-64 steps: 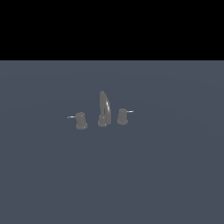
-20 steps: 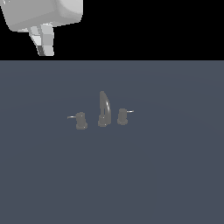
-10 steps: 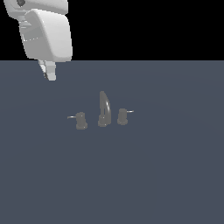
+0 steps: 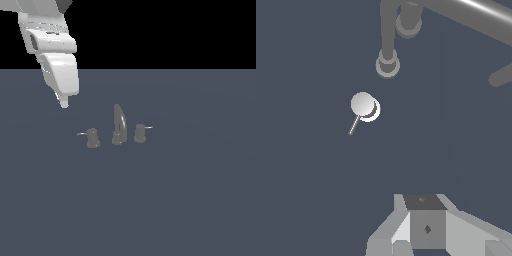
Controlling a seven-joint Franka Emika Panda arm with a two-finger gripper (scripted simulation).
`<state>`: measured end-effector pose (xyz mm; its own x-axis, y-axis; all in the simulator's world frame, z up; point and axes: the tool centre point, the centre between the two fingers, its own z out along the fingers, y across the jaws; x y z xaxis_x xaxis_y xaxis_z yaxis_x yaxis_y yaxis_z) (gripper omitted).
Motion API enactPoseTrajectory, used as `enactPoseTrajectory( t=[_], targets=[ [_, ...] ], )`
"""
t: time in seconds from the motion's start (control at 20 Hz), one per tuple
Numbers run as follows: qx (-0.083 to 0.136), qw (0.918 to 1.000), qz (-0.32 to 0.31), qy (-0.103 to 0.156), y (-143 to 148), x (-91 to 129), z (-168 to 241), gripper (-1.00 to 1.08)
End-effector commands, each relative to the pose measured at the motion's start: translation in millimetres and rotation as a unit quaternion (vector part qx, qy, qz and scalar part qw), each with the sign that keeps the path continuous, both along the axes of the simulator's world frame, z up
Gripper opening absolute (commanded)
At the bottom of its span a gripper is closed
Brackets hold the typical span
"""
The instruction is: Turn on the faucet by rotating a designated handle.
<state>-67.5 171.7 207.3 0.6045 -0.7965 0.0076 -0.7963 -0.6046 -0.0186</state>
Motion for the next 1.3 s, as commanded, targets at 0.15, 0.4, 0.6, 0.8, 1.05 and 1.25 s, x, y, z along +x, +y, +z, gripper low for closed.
enactPoseTrajectory(
  t=[0.15,0.4,0.6,0.8,1.05,1.25],
  targets=[
    [0.0,0.9991,-0.041,0.002,6,23,-28,-1.0],
    [-0.001,0.9964,-0.085,0.004,9,48,-57,-1.0],
    [-0.002,0.9927,-0.121,0.005,10,69,-81,-1.0],
    [-0.003,0.9881,-0.154,0.007,9,89,-103,-1.0],
    [-0.003,0.9823,-0.187,0.008,7,109,-125,-1.0],
    [-0.002,0.9787,-0.205,0.009,6,120,-136,-1.0]
  ],
)
